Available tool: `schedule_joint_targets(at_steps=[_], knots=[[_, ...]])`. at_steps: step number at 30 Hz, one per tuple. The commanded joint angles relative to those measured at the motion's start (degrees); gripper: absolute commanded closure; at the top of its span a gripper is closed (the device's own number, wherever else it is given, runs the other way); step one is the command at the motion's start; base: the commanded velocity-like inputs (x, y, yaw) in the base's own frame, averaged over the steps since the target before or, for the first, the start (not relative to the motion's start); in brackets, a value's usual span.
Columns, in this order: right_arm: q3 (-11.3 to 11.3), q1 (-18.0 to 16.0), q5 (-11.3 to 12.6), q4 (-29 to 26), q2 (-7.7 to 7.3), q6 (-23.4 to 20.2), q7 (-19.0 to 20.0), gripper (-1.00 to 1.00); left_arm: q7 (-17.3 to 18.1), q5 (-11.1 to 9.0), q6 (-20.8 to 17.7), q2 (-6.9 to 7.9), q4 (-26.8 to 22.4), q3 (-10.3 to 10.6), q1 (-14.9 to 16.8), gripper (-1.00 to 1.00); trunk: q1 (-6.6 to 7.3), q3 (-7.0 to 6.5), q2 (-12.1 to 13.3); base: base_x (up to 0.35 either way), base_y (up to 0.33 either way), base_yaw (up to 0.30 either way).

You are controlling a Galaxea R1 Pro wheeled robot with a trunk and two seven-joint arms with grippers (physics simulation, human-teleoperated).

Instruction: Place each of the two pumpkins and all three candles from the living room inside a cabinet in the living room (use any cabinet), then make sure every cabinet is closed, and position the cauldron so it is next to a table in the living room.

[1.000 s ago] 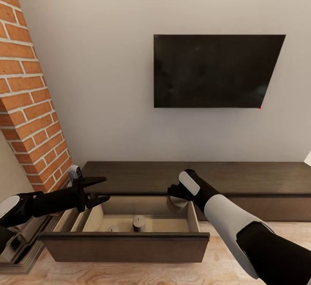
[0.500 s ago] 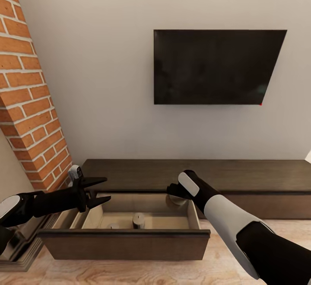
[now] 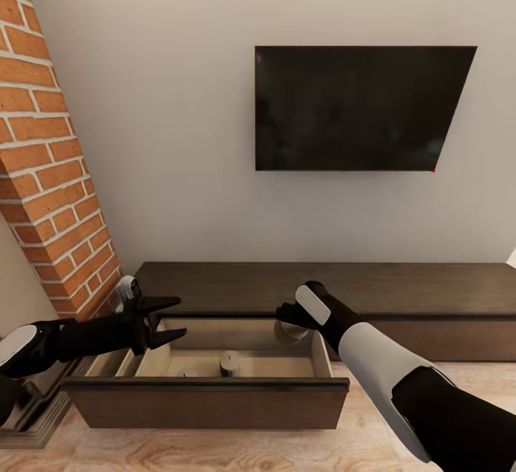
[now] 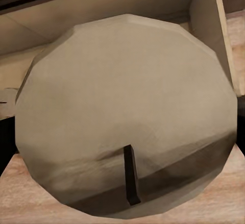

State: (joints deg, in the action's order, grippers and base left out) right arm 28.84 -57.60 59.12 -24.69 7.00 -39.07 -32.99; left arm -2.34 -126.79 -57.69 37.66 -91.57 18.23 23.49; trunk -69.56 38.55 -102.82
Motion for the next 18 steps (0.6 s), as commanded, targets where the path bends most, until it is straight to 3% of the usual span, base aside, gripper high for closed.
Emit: schedule_joint_targets(at_steps=[1,9,18], knots=[[0.42,-0.06,0.65,-0.16,-0.05,0.01,-0.52,1.00,-0.05,-0.42,-0.06,0.05,-0.01,0.14,0.06,-1.00,0.00,0.06,-0.03,0.000,0.000,0.000],[0.42,-0.06,0.65,-0.42,-0.04,0.05,-0.49,1.00,1.65,-0.31,-0.06,0.05,0.02,0.26,0.07,-1.00,0.00,0.06,-0.03,0.116,0.019,0.000],[0.42,-0.06,0.71,-0.60,-0.04,0.00,-0.49,1.00,1.73,-0.30,-0.06,0.05,0.06,0.29,0.06,-1.00,0.00,0.06,-0.03,0.026,0.022,0.000]])
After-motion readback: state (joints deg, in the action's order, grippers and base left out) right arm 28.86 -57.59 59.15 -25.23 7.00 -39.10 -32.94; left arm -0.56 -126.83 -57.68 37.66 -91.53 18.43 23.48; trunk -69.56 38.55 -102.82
